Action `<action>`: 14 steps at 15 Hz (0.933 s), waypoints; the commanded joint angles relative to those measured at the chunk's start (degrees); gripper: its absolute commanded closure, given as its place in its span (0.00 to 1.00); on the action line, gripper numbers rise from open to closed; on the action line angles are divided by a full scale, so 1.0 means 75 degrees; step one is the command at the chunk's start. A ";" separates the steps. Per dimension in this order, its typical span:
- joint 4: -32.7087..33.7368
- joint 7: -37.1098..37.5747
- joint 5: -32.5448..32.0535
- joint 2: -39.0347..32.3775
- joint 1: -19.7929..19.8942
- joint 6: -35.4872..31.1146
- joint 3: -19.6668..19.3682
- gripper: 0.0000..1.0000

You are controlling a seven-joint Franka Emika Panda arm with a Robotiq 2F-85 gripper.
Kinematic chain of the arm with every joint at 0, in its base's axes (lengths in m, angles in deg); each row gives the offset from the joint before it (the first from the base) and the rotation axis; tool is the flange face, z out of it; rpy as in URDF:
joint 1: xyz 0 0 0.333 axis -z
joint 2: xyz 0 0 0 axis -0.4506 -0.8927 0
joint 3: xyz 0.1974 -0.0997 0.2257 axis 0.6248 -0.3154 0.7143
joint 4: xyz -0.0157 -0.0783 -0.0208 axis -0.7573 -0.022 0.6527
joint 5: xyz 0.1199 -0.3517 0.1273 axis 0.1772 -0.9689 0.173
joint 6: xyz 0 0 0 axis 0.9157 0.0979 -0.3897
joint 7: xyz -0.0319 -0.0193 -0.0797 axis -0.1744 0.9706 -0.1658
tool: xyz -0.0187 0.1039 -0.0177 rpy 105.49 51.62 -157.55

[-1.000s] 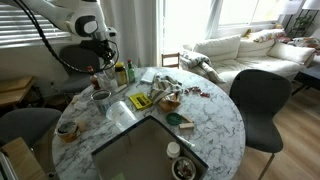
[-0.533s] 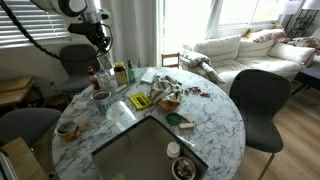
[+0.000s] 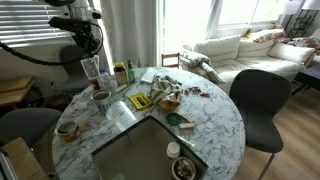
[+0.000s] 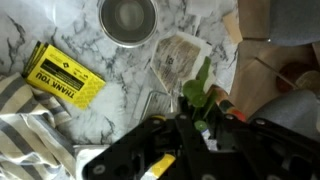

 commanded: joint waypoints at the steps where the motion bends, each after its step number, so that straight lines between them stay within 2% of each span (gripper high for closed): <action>1: -0.0621 -0.0034 -0.0050 0.0406 0.0057 0.0620 -0.0229 0.95; 7: -0.1043 0.0346 -0.0597 0.0181 0.0146 0.0568 -0.0357 0.95; 14: -0.1169 0.0469 -0.0821 0.0122 0.0163 -0.0092 -0.0374 0.95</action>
